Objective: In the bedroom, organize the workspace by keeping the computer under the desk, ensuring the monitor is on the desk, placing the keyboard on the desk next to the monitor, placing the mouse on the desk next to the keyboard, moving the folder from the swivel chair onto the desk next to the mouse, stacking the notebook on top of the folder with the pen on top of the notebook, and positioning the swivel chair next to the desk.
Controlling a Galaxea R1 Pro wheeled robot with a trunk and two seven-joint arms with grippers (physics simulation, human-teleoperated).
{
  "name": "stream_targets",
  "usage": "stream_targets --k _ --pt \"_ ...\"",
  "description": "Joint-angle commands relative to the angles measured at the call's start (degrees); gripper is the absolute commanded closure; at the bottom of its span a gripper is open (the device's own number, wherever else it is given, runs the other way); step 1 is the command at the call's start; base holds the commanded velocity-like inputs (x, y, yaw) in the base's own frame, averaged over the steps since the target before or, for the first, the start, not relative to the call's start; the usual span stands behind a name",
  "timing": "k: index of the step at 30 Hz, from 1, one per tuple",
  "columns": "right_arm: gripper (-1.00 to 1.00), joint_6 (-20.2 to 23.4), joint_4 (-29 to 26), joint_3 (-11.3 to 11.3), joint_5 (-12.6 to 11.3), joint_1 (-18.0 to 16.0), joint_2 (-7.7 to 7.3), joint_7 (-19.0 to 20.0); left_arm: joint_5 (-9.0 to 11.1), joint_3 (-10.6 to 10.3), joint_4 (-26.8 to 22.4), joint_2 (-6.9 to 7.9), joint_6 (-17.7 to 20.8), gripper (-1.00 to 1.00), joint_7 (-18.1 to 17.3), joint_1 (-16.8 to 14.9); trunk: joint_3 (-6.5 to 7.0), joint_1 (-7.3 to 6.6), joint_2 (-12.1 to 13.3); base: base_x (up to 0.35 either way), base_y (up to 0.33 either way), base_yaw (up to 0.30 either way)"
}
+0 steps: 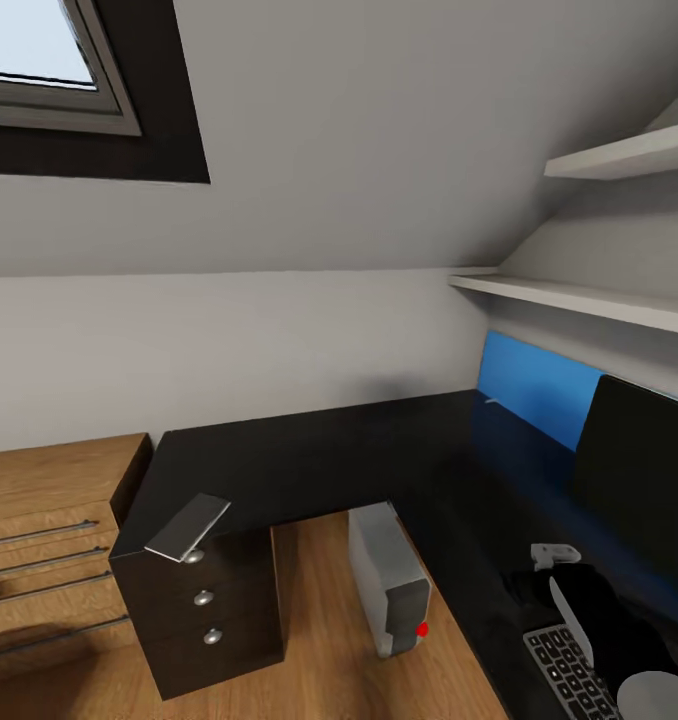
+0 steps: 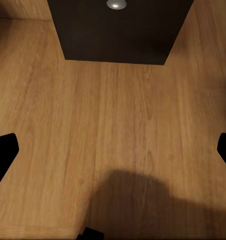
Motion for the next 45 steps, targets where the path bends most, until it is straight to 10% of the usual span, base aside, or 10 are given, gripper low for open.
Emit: stream_targets --k 1,23,41,45 --pt "1.0 0.3 -0.1 -0.1 0.1 0.0 0.02 0.3 0.6 -0.3 -0.1 0.0 -0.1 -1.0 0.1 0.0 -0.07 -0.01 0.0 -0.078 -0.046 0.0" --pt "1.0 0.2 0.0 -0.1 0.4 0.0 0.04 0.1 0.6 -0.3 -0.1 0.16 0.0 -1.0 0.3 0.0 -0.07 -0.01 0.0 0.021 -0.044 0.0" --pt "1.0 -1.4 -0.1 -0.3 1.9 0.0 0.04 0.1 0.6 -0.5 -1.3 0.18 0.6 -1.0 0.5 0.0 -3.3 3.95 -7.3 0.0 0.0 0.0" --pt "1.0 -1.4 -0.1 -0.3 1.9 0.0 0.03 0.1 0.5 -0.6 -10.5 0.21 9.4 -1.0 0.4 0.0 -4.01 4.83 -8.9 0.0 0.0 0.0"
